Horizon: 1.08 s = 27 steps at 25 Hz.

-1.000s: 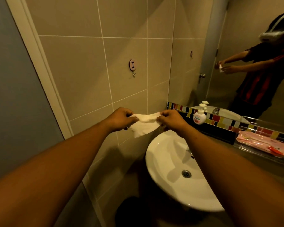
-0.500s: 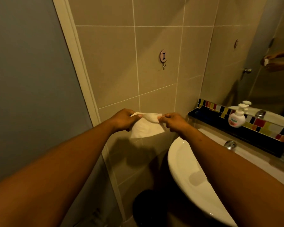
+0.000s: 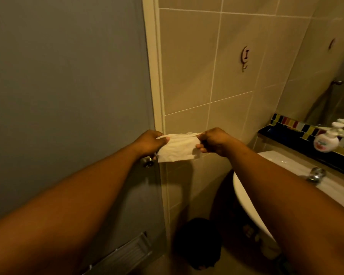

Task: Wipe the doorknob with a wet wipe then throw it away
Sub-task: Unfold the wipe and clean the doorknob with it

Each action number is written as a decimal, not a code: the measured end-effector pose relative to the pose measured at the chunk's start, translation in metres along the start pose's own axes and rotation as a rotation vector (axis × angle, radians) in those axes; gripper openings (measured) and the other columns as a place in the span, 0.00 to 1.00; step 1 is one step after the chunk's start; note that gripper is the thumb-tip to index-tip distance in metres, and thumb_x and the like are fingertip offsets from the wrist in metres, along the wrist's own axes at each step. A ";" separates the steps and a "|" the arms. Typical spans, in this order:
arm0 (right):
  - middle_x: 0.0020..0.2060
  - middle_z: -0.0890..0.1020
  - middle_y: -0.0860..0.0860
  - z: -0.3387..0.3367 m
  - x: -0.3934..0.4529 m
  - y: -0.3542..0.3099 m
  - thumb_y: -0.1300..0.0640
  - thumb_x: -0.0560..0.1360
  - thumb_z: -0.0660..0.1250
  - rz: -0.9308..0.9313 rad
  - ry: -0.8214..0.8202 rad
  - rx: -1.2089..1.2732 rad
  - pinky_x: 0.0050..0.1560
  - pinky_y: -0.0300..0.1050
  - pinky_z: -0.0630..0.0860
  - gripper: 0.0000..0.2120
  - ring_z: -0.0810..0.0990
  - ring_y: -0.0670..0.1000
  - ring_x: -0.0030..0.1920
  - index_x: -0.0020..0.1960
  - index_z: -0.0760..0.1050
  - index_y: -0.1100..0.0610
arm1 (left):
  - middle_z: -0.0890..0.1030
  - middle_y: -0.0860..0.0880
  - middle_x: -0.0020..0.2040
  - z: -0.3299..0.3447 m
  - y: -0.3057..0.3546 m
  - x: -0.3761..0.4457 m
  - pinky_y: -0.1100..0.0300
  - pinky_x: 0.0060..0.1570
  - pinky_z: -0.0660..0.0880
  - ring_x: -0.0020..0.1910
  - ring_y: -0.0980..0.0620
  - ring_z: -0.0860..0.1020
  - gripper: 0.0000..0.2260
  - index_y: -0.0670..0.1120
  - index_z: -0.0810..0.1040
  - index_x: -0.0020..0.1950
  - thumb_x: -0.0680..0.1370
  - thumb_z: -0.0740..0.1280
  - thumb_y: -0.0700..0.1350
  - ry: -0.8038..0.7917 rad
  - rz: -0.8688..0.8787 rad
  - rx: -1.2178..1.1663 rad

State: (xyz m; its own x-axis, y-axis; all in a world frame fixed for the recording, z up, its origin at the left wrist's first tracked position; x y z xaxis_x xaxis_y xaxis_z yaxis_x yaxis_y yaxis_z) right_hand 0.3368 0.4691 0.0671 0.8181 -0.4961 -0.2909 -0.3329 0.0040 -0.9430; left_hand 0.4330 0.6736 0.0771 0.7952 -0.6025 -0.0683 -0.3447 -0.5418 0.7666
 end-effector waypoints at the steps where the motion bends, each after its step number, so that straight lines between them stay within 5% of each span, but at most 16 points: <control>1: 0.42 0.80 0.63 0.015 0.001 -0.003 0.65 0.79 0.61 0.016 -0.029 0.065 0.34 0.44 0.83 0.10 0.81 0.53 0.32 0.56 0.73 0.71 | 0.81 0.42 0.40 -0.007 -0.009 -0.003 0.57 0.33 0.77 0.33 0.47 0.78 0.14 0.43 0.79 0.51 0.80 0.62 0.53 0.027 -0.024 -0.024; 5: 0.45 0.80 0.63 0.055 0.000 -0.008 0.68 0.77 0.64 0.034 -0.159 0.088 0.47 0.50 0.84 0.14 0.82 0.55 0.38 0.61 0.71 0.71 | 0.79 0.41 0.38 -0.029 -0.039 -0.009 0.61 0.29 0.73 0.30 0.48 0.76 0.15 0.40 0.80 0.49 0.80 0.64 0.52 0.139 -0.091 -0.051; 16: 0.50 0.81 0.64 0.100 0.021 0.039 0.56 0.75 0.70 0.040 -0.191 -0.252 0.33 0.40 0.80 0.19 0.81 0.53 0.38 0.59 0.75 0.69 | 0.79 0.45 0.30 -0.009 -0.120 -0.024 0.66 0.22 0.72 0.21 0.53 0.74 0.15 0.37 0.80 0.57 0.78 0.68 0.47 0.100 -0.266 -0.141; 24: 0.51 0.81 0.65 0.112 0.033 0.042 0.60 0.74 0.71 0.022 -0.171 -0.206 0.45 0.48 0.83 0.16 0.82 0.56 0.41 0.57 0.75 0.69 | 0.78 0.44 0.31 -0.005 -0.140 -0.013 0.61 0.22 0.71 0.24 0.50 0.76 0.18 0.38 0.78 0.60 0.80 0.63 0.52 0.199 -0.289 -0.140; 27: 0.51 0.81 0.64 0.122 0.041 0.035 0.59 0.74 0.71 -0.036 -0.104 -0.180 0.39 0.46 0.83 0.16 0.83 0.58 0.44 0.57 0.75 0.68 | 0.81 0.42 0.33 -0.011 -0.141 -0.006 0.59 0.25 0.74 0.26 0.48 0.78 0.18 0.40 0.79 0.58 0.80 0.63 0.54 0.284 -0.304 -0.136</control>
State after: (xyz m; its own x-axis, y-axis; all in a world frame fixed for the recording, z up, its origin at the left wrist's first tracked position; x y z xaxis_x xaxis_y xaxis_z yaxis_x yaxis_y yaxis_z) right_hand 0.4157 0.5553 0.0029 0.8720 -0.4005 -0.2813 -0.3731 -0.1719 -0.9117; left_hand 0.4821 0.7600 -0.0238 0.9625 -0.2321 -0.1406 -0.0196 -0.5761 0.8171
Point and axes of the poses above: each hand's wrist, its own x-axis towards the middle knuckle, its own z-axis out of the palm, y = z × x, the point moved 2 cm from there along x, towards the middle knuckle
